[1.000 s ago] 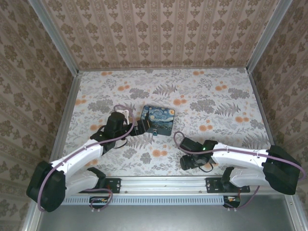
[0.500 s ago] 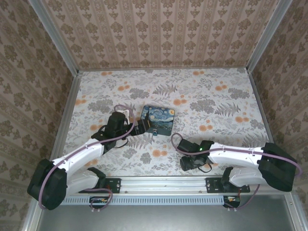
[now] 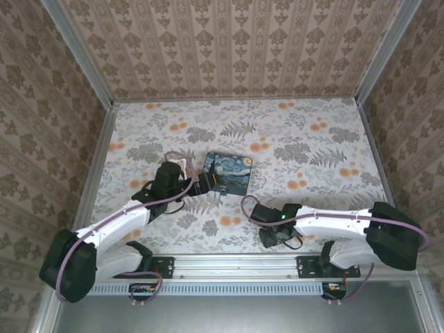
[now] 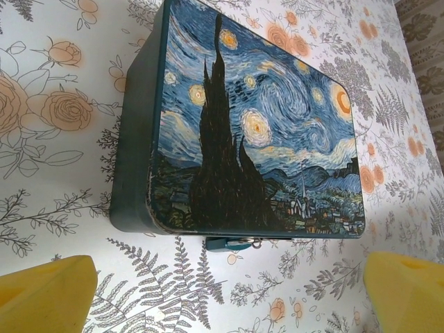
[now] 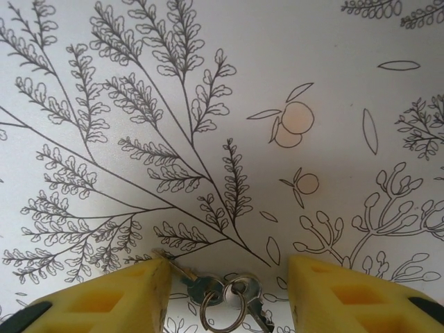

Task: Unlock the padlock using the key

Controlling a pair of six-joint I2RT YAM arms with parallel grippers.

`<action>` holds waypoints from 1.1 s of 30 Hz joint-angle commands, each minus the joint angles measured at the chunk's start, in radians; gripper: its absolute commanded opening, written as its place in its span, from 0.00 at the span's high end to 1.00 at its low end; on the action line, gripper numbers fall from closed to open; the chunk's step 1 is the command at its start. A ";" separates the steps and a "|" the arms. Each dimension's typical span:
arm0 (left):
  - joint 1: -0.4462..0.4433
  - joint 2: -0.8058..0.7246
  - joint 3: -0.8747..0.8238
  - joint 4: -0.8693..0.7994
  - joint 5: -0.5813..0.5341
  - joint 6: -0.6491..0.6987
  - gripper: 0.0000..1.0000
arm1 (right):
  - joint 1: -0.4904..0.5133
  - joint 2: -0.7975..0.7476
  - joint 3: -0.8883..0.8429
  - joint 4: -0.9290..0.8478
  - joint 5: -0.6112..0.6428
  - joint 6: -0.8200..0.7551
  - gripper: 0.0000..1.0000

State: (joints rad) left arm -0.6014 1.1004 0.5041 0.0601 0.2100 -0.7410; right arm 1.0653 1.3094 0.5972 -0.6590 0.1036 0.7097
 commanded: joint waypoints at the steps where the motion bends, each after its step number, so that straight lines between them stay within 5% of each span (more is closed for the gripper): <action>1: 0.002 -0.001 -0.012 0.026 0.012 -0.010 0.00 | 0.025 0.033 -0.014 -0.027 -0.035 0.023 0.50; 6: 0.004 0.006 -0.012 0.032 0.016 -0.008 0.00 | 0.027 -0.003 -0.017 -0.028 -0.030 0.039 0.41; 19: 0.005 0.019 -0.009 0.041 0.028 -0.014 0.00 | 0.027 -0.091 -0.022 -0.049 -0.040 0.048 0.41; 33: 0.005 0.032 -0.008 0.053 0.029 -0.018 0.00 | 0.029 -0.004 -0.027 -0.047 -0.042 0.008 0.45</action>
State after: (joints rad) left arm -0.6006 1.1286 0.5037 0.0834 0.2253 -0.7418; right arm 1.0855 1.2819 0.5808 -0.6647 0.0719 0.7315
